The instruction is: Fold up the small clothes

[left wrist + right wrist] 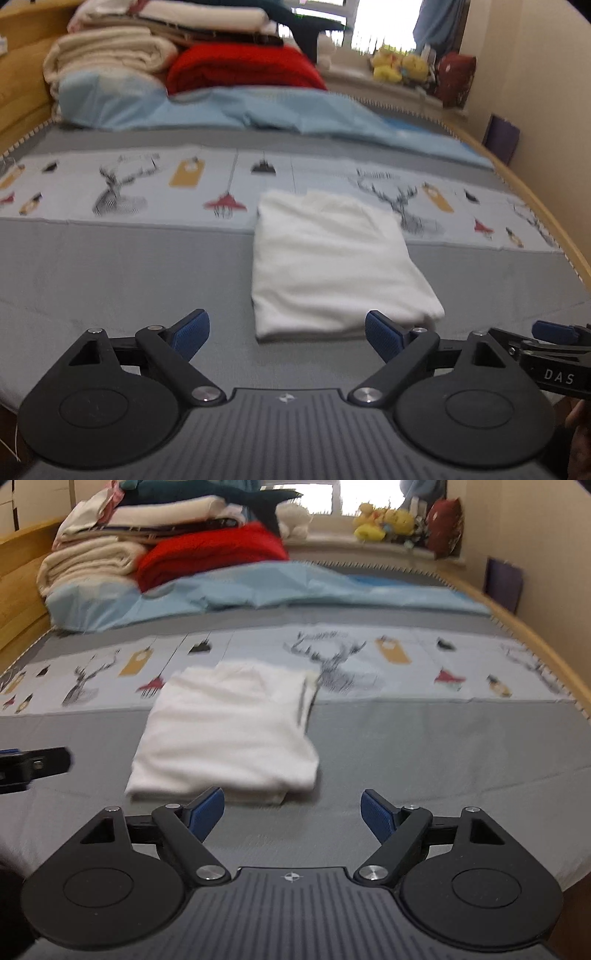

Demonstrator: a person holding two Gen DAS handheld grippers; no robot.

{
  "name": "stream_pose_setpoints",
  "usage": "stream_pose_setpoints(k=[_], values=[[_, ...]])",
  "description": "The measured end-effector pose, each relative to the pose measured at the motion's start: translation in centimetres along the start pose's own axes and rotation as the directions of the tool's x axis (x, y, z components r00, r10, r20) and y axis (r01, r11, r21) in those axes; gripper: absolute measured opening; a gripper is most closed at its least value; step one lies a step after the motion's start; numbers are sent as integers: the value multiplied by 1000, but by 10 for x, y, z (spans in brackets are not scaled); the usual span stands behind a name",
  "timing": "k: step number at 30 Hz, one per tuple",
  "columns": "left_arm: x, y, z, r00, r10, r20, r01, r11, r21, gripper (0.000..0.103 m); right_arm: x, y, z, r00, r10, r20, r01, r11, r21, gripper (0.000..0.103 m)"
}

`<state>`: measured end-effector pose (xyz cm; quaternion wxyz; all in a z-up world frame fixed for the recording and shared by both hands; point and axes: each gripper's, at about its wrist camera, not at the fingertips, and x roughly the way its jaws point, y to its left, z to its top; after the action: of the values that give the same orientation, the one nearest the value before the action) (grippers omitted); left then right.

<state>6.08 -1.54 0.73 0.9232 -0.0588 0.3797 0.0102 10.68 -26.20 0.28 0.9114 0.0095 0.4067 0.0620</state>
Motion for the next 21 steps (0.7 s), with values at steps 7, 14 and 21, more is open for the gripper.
stream_pose_setpoints(k=[7,14,21], values=[[12,-21,-15,1000,10,-29,-8,997,80,94,7,2,-1,999,10,-32,-9,999,37,82],[16,-21,-13,1000,9,-20,-8,999,53,94,13,7,0,999,12,-37,-12,1000,18,82],[21,-28,-13,999,-19,-46,21,999,44,94,18,13,2,999,16,-35,-15,1000,7,82]])
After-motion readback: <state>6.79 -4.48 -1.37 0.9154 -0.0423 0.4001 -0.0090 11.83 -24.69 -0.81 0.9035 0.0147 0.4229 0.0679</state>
